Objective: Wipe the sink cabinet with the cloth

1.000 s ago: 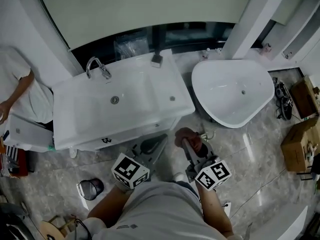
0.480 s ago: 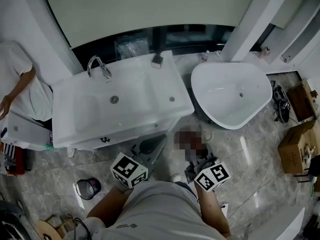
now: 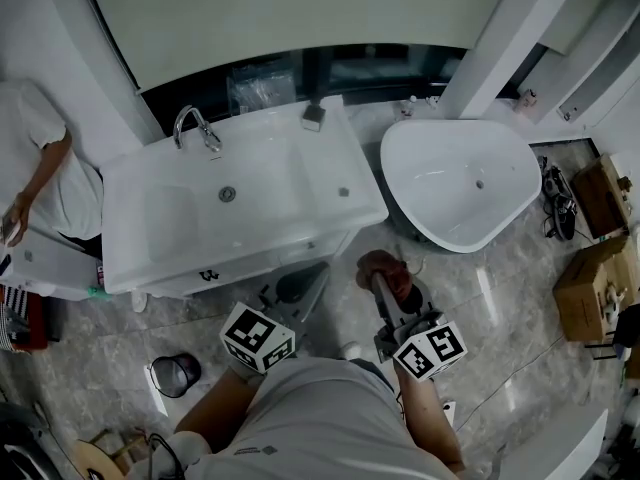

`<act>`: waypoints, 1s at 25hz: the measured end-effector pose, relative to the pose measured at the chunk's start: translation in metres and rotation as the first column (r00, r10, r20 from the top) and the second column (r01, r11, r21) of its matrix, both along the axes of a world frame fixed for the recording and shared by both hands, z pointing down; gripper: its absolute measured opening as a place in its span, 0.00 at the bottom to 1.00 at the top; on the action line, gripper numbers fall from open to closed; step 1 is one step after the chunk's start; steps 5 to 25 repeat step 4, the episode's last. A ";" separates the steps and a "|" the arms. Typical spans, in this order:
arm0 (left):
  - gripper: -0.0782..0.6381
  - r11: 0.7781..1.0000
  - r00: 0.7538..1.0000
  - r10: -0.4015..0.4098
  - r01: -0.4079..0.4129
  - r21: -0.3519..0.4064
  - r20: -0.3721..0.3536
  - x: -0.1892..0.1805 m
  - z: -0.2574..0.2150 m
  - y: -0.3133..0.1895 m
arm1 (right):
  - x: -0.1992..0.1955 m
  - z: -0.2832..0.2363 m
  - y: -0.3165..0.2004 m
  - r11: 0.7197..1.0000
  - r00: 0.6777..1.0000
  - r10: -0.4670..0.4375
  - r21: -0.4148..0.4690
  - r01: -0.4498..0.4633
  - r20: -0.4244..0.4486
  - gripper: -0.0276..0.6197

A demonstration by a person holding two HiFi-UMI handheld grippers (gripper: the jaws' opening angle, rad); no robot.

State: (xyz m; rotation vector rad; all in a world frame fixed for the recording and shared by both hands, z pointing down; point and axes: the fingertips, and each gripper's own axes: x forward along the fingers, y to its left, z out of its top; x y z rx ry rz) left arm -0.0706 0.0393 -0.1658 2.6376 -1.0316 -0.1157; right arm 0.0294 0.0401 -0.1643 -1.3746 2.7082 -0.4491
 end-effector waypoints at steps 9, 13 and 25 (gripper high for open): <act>0.13 1.000 1.000 0.013 -0.013 0.004 0.006 0.000 -0.002 0.001 | -0.003 -0.003 0.001 1.000 1.000 0.004 0.000 -0.004 -0.006 0.16; 0.13 1.000 1.000 0.013 -0.013 0.004 0.006 0.000 -0.002 0.001 | -0.003 -0.003 0.001 1.000 1.000 0.004 0.000 -0.004 -0.006 0.16; 0.13 1.000 1.000 0.013 -0.013 0.004 0.006 0.000 -0.002 0.001 | -0.003 -0.003 0.001 1.000 1.000 0.004 0.000 -0.004 -0.006 0.16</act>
